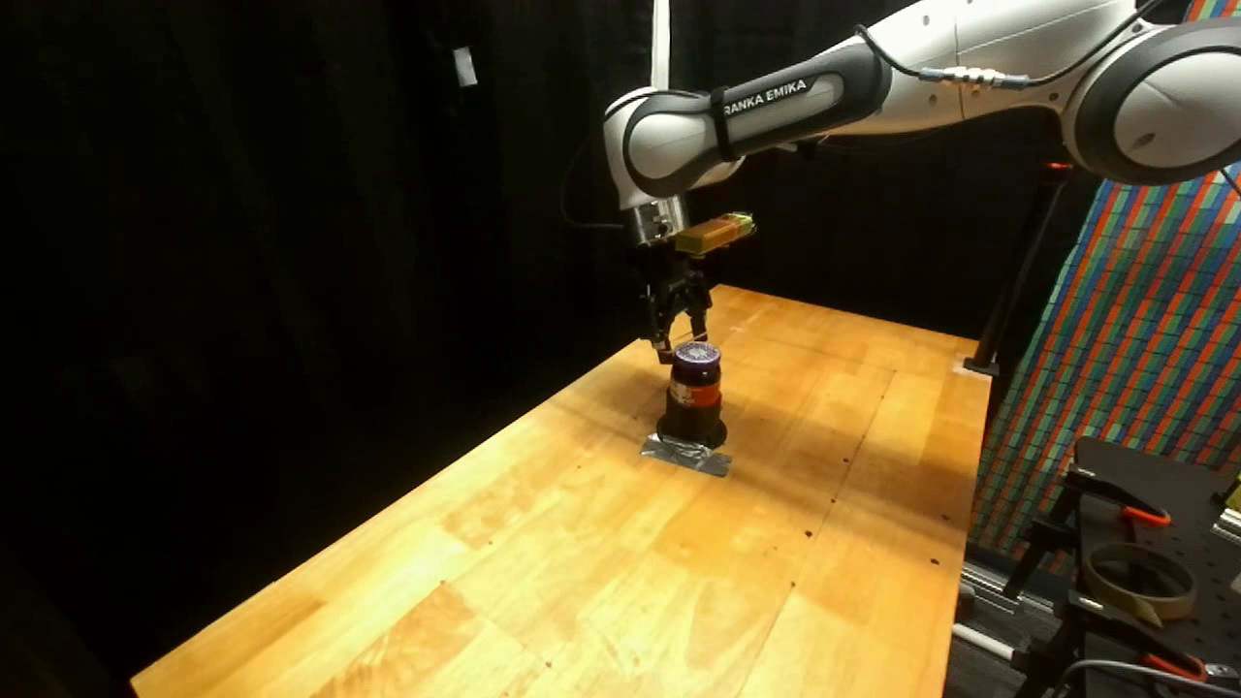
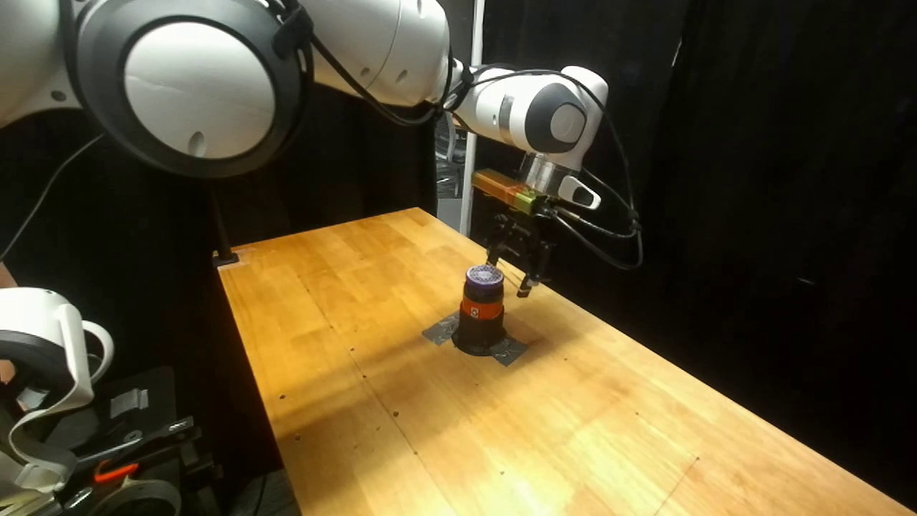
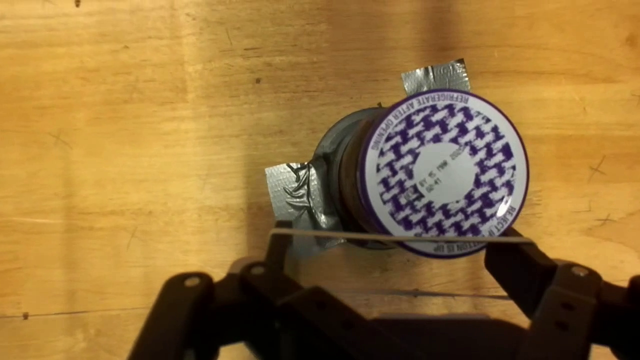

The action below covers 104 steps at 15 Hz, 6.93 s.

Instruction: Put the rubber band on the jar.

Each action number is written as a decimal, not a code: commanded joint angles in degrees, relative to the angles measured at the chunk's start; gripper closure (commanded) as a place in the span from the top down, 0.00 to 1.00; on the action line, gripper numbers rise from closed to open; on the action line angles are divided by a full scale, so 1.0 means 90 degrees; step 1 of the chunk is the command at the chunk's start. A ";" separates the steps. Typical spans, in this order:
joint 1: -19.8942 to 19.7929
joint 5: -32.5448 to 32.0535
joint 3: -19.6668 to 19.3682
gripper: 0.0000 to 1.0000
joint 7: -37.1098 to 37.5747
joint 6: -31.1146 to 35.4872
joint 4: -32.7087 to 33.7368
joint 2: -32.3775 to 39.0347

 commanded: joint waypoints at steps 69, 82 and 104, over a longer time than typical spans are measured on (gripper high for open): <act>0.0185 -0.0861 0.0017 0.58 -0.0128 0.4494 -0.6320 -0.3501; -0.0430 -0.0372 0.0219 0.08 -0.0835 0.7697 -0.8080 -0.4364; -0.4438 0.3565 0.4280 0.43 -0.4993 0.8343 -0.8659 -0.4916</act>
